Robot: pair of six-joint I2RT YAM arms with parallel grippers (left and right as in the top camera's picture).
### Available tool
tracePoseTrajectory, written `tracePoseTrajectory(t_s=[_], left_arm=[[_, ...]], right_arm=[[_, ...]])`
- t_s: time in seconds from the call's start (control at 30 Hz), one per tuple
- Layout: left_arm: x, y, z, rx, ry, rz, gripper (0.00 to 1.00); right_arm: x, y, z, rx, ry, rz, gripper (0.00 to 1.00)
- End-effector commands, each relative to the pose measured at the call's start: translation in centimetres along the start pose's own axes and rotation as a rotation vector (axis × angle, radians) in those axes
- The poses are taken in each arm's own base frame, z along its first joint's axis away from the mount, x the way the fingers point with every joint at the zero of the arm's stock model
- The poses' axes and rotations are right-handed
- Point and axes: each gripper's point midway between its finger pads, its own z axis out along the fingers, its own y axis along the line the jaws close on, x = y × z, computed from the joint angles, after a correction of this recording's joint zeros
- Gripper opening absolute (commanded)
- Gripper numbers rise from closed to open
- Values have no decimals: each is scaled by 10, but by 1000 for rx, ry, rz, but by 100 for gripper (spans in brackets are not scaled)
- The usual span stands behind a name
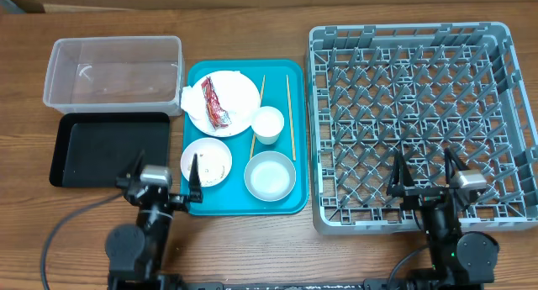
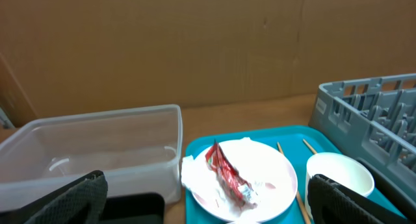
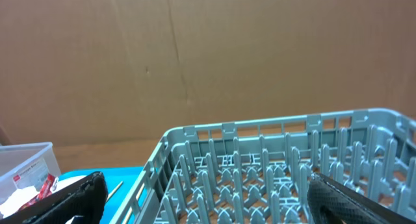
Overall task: Sort waste into correct bins and load items into the dishwasher
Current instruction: 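Move the left gripper toward the plate with red wrapper and tissue, then grasp the red wrapper and tissue with left gripper, drop into clear bin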
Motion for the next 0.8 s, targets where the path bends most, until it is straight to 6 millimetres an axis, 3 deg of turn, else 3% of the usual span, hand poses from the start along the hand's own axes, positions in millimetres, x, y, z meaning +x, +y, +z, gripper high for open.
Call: tracePoseTrajectory(t_s=[0.0,0.33,0.4,0.47,0.6,0.77], left_arm=[[-29,1,10,16,15,23,100],[-94,-4,79,95,259,15,100],[-116,-16,107,160,324,39,100],[-124,-24,129,185,393,38,100],[-114,-36,165,216,577,37,100],[-71,-49,195,255,856,27,100]], right_arm=[[-26,6,1,-12,-8,-55,100],[-51,8,38,19,236,-50,100],[-55,7,55,33,339,-44,100],[-57,7,68,45,432,-37,100],[-53,13,87,27,621,-10,100],[-40,19,106,0,789,29,100]])
